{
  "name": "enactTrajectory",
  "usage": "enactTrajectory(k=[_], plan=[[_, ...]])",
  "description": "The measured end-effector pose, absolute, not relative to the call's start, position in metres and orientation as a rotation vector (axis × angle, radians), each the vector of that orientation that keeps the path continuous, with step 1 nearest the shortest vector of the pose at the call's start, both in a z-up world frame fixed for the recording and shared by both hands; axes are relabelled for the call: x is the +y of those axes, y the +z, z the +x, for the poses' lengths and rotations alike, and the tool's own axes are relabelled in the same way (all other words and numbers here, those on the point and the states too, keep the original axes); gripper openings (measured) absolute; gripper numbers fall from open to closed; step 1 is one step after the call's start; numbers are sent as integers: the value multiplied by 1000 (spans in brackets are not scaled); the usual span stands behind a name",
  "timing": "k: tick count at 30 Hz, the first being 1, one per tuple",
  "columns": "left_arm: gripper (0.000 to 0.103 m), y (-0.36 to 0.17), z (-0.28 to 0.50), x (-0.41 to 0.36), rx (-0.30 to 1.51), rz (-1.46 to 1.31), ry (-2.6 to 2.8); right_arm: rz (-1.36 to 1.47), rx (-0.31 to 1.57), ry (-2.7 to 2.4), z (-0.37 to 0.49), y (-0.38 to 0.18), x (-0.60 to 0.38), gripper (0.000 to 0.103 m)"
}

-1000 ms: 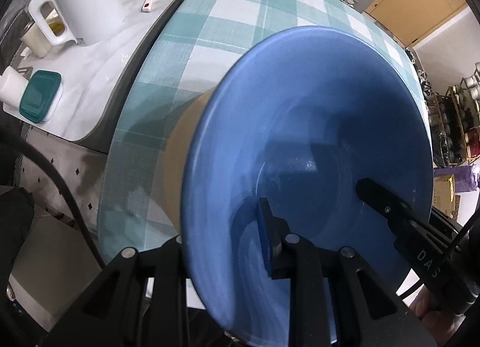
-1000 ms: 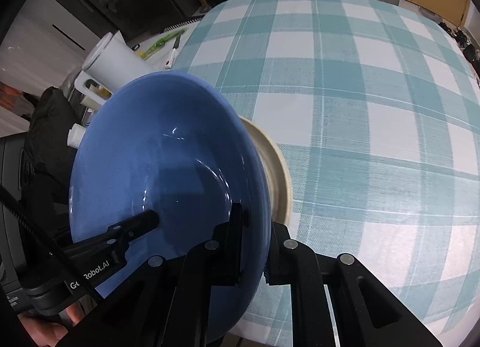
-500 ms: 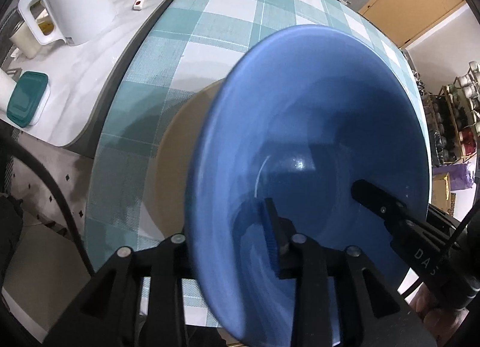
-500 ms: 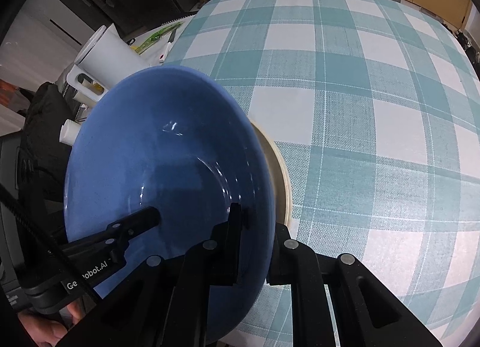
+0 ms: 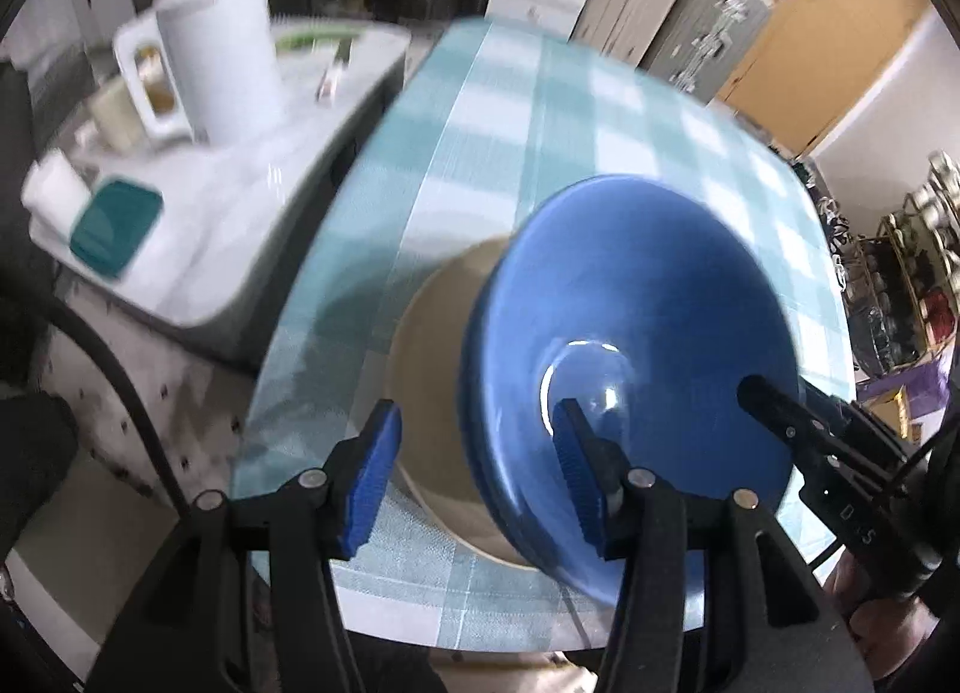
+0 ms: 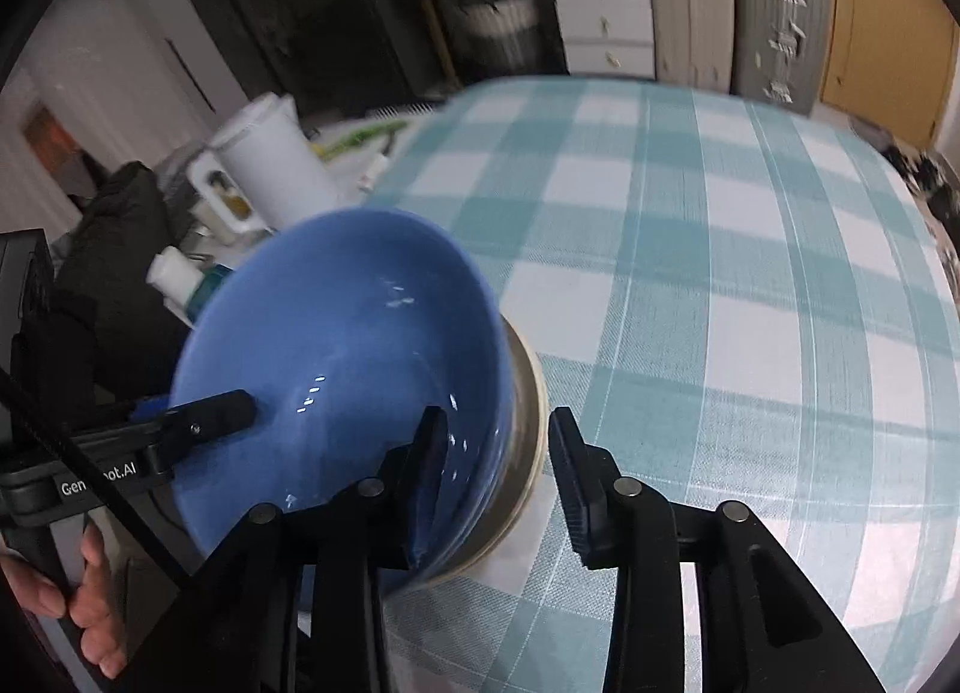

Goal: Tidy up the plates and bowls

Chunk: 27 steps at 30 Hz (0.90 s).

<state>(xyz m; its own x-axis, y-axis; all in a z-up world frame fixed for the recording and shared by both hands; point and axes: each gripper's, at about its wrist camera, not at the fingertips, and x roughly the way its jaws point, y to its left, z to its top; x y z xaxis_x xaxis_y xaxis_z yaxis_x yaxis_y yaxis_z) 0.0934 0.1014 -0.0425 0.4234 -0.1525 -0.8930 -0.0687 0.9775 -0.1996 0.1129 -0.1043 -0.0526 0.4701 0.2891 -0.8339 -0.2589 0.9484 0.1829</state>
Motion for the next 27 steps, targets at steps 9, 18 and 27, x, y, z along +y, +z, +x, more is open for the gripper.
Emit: enactTrajectory(k=[9, 18, 27], plan=[[61, 2, 14, 84, 714, -198, -20, 86, 704, 346, 46, -20, -142, 78], [97, 18, -30, 52, 444, -133, -13, 47, 517, 314, -7, -18, -161, 92], [103, 5, -47, 51, 361, -102, 23, 71, 444, 263, -22, -25, -182, 101]])
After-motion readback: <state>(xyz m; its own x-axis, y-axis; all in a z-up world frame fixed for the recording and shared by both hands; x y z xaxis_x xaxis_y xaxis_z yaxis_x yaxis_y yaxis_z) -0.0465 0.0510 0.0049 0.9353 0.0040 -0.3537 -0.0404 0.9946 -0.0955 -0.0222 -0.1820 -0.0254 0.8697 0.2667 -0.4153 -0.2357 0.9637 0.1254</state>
